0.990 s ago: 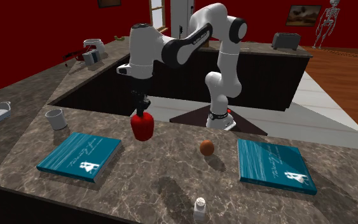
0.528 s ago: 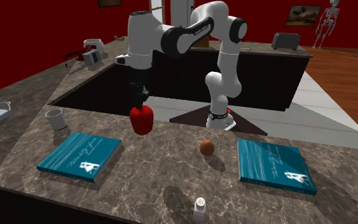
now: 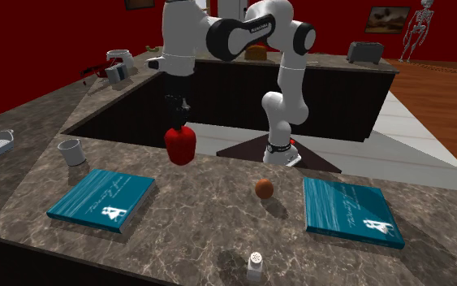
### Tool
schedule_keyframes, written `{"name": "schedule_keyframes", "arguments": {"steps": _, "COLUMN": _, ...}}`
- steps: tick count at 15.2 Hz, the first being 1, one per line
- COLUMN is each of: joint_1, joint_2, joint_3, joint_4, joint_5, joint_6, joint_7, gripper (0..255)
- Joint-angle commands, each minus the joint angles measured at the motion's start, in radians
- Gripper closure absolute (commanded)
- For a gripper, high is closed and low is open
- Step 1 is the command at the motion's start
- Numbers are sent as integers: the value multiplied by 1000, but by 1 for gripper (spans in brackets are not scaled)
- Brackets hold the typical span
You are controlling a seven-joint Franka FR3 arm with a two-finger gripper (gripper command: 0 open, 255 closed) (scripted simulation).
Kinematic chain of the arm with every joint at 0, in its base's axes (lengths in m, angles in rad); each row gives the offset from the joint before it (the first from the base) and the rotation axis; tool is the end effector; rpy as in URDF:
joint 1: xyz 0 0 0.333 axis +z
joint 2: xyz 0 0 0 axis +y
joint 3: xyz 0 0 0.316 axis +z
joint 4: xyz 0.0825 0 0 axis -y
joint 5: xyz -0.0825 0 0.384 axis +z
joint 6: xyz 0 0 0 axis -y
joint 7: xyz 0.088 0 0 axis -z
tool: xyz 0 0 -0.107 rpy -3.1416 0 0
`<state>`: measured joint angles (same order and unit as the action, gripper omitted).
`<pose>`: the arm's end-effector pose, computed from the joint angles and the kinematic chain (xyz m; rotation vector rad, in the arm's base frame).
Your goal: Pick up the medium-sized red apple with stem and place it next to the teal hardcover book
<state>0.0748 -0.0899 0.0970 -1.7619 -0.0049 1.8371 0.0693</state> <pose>0.5403 0.0956 0.6071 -3.1204 -0.1620 -0.2585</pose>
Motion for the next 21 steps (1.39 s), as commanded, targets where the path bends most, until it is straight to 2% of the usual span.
{"name": "schedule_keyframes", "arguments": {"steps": 1, "joint_1": 15, "joint_2": -27, "joint_3": 17, "joint_4": -29, "joint_5": -1, "joint_6": 2, "joint_7": 32, "gripper": 255}}
{"name": "schedule_keyframes", "arguments": {"steps": 11, "joint_1": 108, "joint_2": -143, "joint_3": 149, "joint_4": -188, "joint_5": 7, "joint_6": 43, "joint_7": 253, "gripper": 255}}
{"name": "schedule_keyframes", "arguments": {"steps": 21, "joint_1": 197, "joint_2": -160, "joint_3": 306, "joint_4": -230, "joint_5": 12, "joint_6": 63, "joint_7": 495, "gripper": 255}}
